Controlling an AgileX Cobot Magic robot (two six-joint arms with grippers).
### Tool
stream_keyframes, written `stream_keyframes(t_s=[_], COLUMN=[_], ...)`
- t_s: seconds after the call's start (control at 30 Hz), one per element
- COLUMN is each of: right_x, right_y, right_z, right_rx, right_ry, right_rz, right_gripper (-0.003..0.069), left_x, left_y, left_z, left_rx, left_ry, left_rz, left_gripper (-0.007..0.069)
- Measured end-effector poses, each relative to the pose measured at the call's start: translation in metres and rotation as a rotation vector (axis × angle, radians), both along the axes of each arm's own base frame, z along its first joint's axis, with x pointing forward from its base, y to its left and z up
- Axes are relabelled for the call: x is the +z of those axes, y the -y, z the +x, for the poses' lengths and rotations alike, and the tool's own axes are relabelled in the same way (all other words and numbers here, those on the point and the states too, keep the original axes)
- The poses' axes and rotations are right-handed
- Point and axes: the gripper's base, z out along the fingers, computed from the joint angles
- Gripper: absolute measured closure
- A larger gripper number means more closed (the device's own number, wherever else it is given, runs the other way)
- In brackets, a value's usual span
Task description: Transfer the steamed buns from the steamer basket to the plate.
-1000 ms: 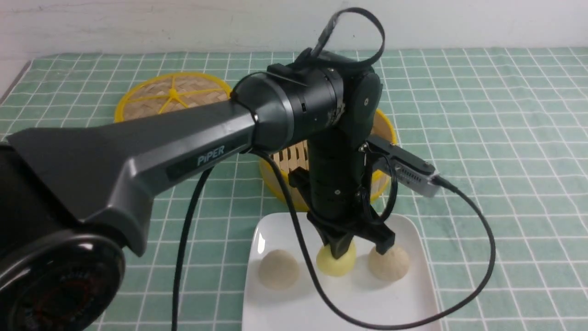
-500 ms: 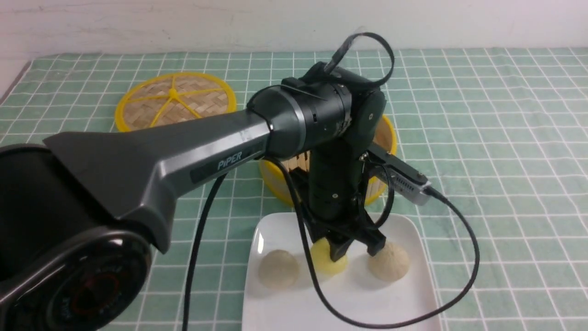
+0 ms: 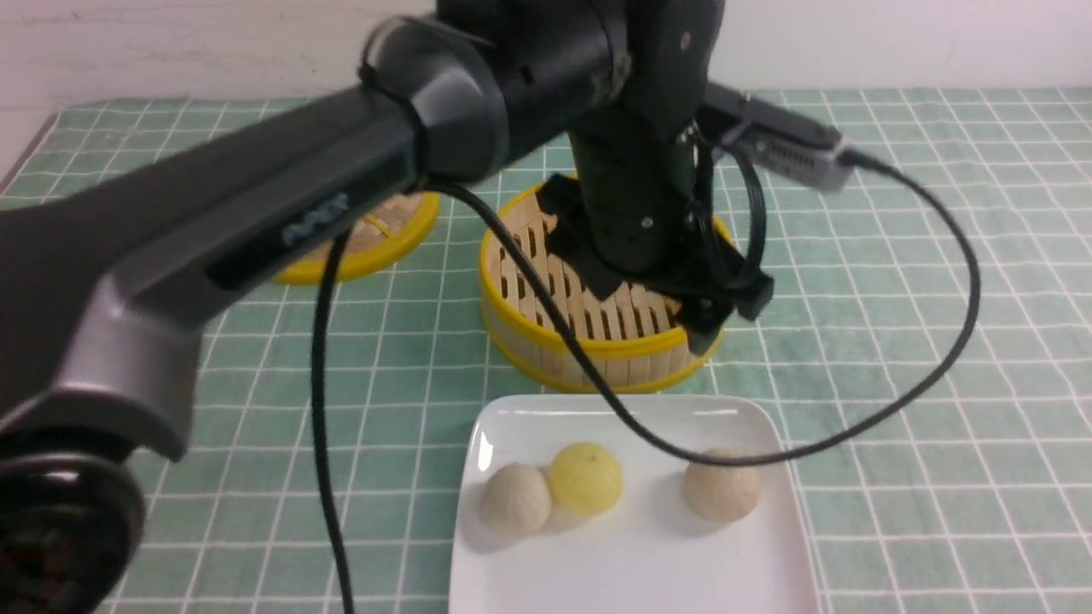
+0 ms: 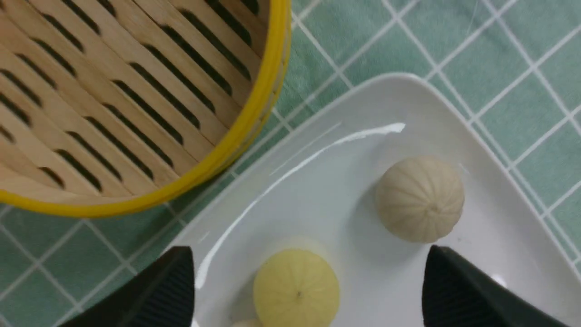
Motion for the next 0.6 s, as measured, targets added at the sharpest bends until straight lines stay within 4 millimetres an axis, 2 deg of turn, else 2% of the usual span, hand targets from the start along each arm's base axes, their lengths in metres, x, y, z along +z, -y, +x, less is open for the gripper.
stream_keyframes(t_s=[0.17, 0.33, 0.37, 0.43, 0.47, 0.5, 0.57, 0.6], right_x=[0.005, 0.011, 0.012, 0.013, 0.013, 0.014, 0.015, 0.017], right_y=[-0.001, -0.001, -0.001, -0.001, -0.001, -0.001, -0.001, 0.000], right_z=[0.003, 0.006, 0.007, 0.007, 0.007, 0.008, 0.008, 0.009], right_rx=[-0.013, -0.039, -0.045, -0.054, -0.054, -0.059, -0.067, -0.080], right_ry=[0.055, 0.107, 0.112, 0.118, 0.119, 0.126, 0.135, 0.152], right_rz=[0.031, 0.086, 0.097, 0.114, 0.114, 0.124, 0.134, 0.151], right_gripper=[0.0174, 0.0174, 0.0174, 0.0174, 0.0174, 0.0174, 0.0174, 0.0174], left_x=[0.065, 0.126, 0.142, 0.160, 0.162, 0.175, 0.184, 0.196], left_y=[-0.031, -0.075, -0.089, -0.108, -0.111, -0.126, -0.136, -0.151], left_z=[-0.020, -0.045, -0.052, -0.061, -0.062, -0.069, -0.074, -0.082], left_rx=[0.079, 0.202, 0.249, 0.320, 0.336, 0.399, 0.437, 0.482], left_ry=[0.147, 0.345, 0.407, 0.485, 0.497, 0.558, 0.598, 0.661], left_rz=[-0.083, -0.150, -0.165, -0.180, -0.179, -0.188, -0.201, -0.207], left_gripper=[0.0078, 0.0098, 0.0099, 0.0100, 0.0099, 0.0099, 0.0099, 0.0099])
